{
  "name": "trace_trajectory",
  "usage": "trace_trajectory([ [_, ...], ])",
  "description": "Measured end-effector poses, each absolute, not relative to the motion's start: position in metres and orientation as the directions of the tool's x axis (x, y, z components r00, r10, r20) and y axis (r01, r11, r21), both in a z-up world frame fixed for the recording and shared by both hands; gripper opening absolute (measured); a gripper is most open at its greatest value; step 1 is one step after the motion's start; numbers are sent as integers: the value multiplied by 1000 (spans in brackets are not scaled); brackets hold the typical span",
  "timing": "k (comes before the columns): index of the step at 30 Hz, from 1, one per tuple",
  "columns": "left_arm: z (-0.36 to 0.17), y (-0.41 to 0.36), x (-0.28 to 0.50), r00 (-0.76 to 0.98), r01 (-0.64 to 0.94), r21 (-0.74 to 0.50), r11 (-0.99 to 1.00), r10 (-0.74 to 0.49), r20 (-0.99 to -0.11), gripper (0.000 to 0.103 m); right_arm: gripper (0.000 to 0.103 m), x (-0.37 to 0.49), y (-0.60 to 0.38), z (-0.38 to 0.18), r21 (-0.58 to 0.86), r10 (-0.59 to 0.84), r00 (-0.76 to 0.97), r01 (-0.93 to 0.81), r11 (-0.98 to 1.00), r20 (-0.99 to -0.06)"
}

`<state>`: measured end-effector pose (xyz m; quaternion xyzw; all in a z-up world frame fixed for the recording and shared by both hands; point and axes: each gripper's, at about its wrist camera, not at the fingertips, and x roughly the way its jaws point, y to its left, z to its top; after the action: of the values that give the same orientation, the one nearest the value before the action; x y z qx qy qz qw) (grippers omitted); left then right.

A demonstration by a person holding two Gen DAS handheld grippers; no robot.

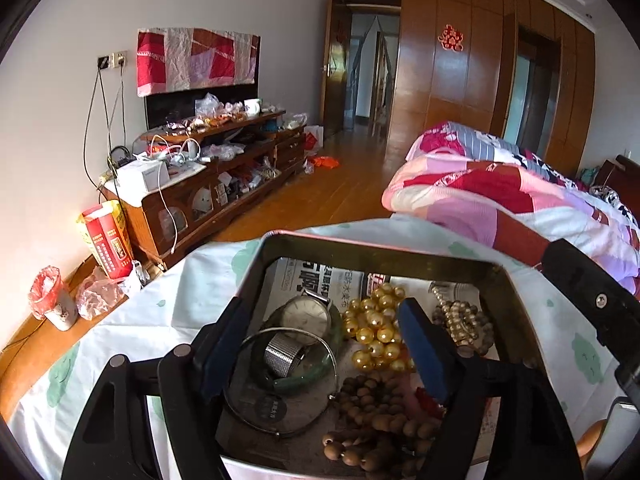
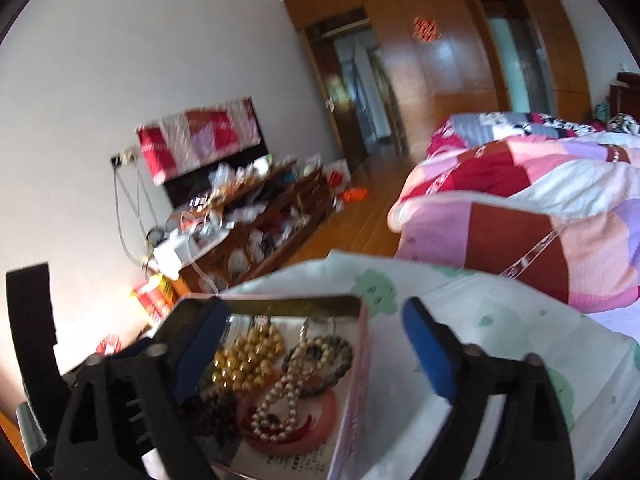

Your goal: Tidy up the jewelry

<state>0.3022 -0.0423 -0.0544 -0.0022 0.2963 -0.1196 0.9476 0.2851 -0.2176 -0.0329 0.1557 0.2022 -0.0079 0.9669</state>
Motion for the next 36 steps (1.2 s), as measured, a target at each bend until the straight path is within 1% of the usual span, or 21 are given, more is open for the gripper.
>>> trace_trajectory([
  [1, -52, -41, 299, 806, 221, -66, 973, -220, -549, 77, 100, 283, -218, -33, 298, 29, 923, 95, 950, -384],
  [5, -45, -39, 287, 823, 216, -68, 974, -219, -524, 78, 101, 282, -221, -31, 306, -4, 917, 137, 942, -398],
  [11, -35, -32, 255, 859, 178, -21, 984, -166, -484, 78, 101, 261, -226, -27, 328, -22, 916, 166, 930, -401],
  [16, -32, -23, 220, 891, 148, 17, 989, -126, -436, 78, 103, 231, -220, -19, 285, -74, 933, 182, 941, -351],
  [19, -35, -22, 203, 897, 132, 30, 991, -107, -428, 78, 103, 211, -215, -17, 269, -91, 942, 183, 946, -322],
  [23, -35, -19, 190, 905, 112, 22, 993, -93, -415, 78, 103, 193, -213, -17, 289, -83, 949, 175, 941, -303],
  [29, -37, -14, 172, 918, 75, 8, 997, -66, -391, 78, 103, 171, -209, -18, 273, -109, 958, 183, 944, -266],
  [36, -38, -16, 162, 924, 62, 10, 998, -54, -379, 78, 103, 147, -193, -17, 194, -136, 974, 171, 966, -184],
])
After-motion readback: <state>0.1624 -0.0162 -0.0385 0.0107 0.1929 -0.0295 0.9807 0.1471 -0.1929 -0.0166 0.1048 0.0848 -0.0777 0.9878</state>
